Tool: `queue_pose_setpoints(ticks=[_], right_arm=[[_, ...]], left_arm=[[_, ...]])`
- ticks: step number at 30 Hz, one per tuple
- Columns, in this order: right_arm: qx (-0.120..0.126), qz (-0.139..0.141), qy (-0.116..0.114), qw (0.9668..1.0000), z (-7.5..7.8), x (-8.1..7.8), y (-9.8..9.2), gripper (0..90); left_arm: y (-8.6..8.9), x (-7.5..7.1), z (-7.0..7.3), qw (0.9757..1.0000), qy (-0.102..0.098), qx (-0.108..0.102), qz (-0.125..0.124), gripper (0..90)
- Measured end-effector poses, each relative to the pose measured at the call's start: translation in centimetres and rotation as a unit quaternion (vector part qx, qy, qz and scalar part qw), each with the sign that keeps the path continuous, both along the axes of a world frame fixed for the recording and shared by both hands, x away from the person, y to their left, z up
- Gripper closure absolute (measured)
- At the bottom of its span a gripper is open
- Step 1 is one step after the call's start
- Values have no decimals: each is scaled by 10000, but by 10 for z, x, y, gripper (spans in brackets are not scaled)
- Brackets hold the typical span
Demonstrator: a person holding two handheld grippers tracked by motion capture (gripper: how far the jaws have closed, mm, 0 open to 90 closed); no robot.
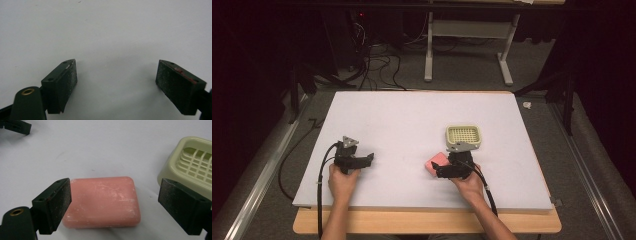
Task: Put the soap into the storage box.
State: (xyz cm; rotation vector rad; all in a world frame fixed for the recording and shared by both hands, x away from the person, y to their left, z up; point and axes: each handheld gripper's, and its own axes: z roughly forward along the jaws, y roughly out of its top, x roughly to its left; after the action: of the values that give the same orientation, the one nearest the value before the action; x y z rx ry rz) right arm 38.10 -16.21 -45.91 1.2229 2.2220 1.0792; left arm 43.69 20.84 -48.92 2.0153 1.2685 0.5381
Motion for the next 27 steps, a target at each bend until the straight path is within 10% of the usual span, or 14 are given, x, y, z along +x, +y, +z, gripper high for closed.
queue_pose_setpoints(ticks=[27], right_arm=[[-337, 139, 326, 9988, -18, 8, 21, 118]], left_arm=[[-2, 0, -1, 10000, -30, 66, 1, 178]])
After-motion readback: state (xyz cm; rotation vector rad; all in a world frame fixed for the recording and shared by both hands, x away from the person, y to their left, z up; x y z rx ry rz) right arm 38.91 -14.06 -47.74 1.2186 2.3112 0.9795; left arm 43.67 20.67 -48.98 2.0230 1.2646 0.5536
